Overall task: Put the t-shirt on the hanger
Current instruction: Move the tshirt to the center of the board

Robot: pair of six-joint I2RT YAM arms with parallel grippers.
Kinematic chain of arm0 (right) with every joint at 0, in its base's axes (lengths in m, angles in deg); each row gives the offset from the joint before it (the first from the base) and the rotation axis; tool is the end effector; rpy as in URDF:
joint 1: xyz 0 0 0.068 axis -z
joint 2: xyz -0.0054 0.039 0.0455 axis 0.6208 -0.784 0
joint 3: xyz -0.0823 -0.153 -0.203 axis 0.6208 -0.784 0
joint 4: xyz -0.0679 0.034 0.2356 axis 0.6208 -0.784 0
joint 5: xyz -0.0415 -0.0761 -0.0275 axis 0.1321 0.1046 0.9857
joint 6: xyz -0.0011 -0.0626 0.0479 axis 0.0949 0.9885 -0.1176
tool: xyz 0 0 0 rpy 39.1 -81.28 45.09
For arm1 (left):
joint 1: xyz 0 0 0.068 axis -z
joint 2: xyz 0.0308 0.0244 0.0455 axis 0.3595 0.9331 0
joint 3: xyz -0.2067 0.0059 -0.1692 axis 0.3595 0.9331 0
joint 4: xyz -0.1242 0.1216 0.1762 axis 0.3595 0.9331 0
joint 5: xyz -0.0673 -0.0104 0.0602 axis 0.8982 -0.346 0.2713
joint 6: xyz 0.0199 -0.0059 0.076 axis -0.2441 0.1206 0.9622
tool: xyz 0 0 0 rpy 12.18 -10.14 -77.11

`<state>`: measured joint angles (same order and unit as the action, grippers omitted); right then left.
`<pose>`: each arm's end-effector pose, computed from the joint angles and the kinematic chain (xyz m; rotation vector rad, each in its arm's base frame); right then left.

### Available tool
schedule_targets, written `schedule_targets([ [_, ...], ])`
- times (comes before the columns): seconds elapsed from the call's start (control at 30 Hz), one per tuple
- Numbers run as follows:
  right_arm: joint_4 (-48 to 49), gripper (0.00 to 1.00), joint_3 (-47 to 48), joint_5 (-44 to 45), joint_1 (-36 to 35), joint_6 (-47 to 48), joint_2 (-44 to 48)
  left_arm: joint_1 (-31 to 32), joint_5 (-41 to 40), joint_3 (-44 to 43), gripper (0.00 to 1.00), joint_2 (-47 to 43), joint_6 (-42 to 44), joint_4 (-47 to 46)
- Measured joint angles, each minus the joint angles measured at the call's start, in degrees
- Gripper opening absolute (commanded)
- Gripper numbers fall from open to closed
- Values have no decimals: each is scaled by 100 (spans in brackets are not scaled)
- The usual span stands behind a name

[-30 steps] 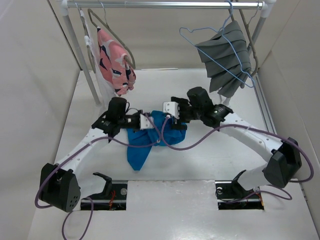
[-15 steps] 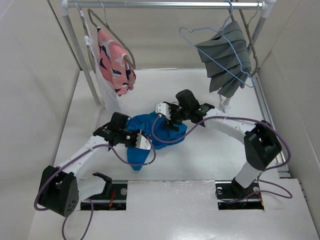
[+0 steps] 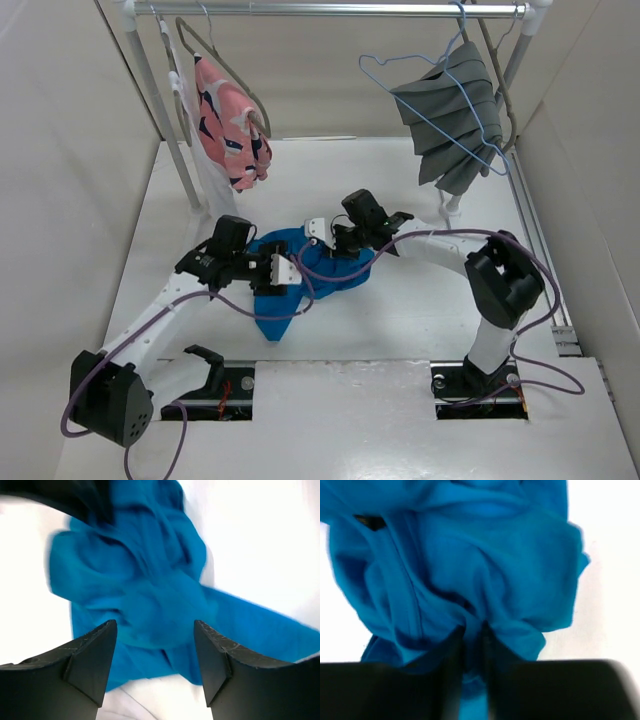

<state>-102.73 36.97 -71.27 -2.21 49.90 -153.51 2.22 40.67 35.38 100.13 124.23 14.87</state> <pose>0.2741 0.2732 0.1880 -1.7974 1.5426 0.4730 0.1804 -0.1243 0.2326 1.7720 1.2474 -0.3518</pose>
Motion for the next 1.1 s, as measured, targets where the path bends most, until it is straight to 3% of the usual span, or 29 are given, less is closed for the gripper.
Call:
schedule_targets([
  [0.07, -37, 0, 35, 55, 2, -20, -111, 0, 140, -286, 59, 120, -227, 9],
  [0.27, -240, 0, 61, 476, 11, -114, 175, -2, 485, -654, 65, 660, -564, -234],
  [0.43, -522, 0, 289, 752, -2, -153, 916, 4, 645, -654, 81, 1012, -699, -302],
  [0.63, -756, 0, 675, 933, -118, -149, 1799, 96, 901, -651, 78, 1049, -894, -551],
  [0.7, -848, 0, 758, 968, -151, -149, 1919, 144, 896, -632, 65, 1054, -942, -691],
  [0.8, -994, 0, 848, 1021, -151, -131, 1950, 208, 896, -592, 67, 1113, -1047, -894],
  [0.83, -1073, 0, 879, 1040, -151, -129, 1943, 214, 896, -579, 74, 1143, -1119, -964],
  [0.9, -1246, 0, 981, 1069, -151, -125, 1912, 225, 890, -560, 77, 1198, -1285, -1086],
  [1.1, -1495, 0, 1585, 1185, -168, -125, 1685, 264, 496, -562, 78, 1235, -2691, -1910],
])
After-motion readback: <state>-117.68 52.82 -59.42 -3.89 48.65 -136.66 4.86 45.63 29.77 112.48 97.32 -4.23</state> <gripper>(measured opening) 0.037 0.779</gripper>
